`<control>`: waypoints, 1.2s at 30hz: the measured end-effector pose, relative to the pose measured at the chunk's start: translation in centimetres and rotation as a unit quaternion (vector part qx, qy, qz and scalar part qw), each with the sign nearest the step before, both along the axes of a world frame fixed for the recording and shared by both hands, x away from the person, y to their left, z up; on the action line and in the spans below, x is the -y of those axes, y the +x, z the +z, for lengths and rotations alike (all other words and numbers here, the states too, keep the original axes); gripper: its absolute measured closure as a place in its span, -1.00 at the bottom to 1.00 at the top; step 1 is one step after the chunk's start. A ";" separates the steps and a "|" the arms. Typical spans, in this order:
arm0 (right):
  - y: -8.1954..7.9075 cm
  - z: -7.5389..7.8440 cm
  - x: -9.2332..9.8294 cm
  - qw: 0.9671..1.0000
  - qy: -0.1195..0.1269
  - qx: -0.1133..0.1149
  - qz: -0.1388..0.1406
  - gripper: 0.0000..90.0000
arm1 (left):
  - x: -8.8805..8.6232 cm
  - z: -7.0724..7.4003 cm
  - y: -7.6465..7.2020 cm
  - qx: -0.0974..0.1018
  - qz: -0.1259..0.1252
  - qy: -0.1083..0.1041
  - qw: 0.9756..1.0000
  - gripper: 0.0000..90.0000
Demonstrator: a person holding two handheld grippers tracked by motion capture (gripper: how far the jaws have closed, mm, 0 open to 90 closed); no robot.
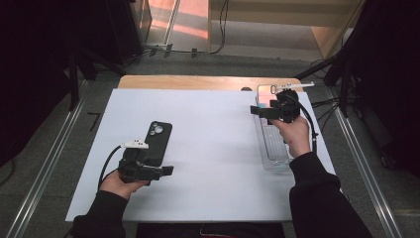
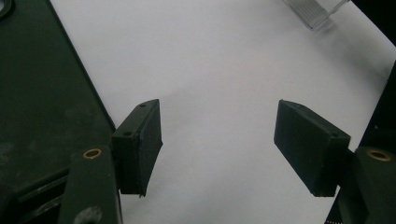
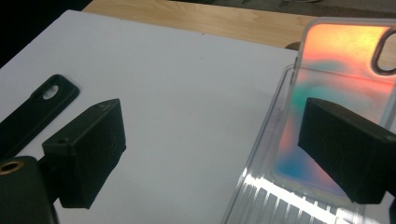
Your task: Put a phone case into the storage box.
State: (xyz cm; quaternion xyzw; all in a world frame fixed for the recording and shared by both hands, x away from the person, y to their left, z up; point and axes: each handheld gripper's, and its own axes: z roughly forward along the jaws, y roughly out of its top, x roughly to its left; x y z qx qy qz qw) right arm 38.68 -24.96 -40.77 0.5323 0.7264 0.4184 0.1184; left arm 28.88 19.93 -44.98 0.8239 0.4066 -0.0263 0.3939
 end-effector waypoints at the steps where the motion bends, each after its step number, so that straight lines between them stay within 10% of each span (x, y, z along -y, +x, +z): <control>1: -0.2 0.0 -0.2 1.000 0.005 -0.001 0.007 -0.87 | 0.0 0.0 0.0 0.000 0.001 -0.001 1.000 -0.28; 36: -8.2 -1.6 -2.9 0.984 0.001 -0.025 0.175 -0.42 | -0.3 0.5 0.1 0.003 -0.005 -0.007 1.000 -0.28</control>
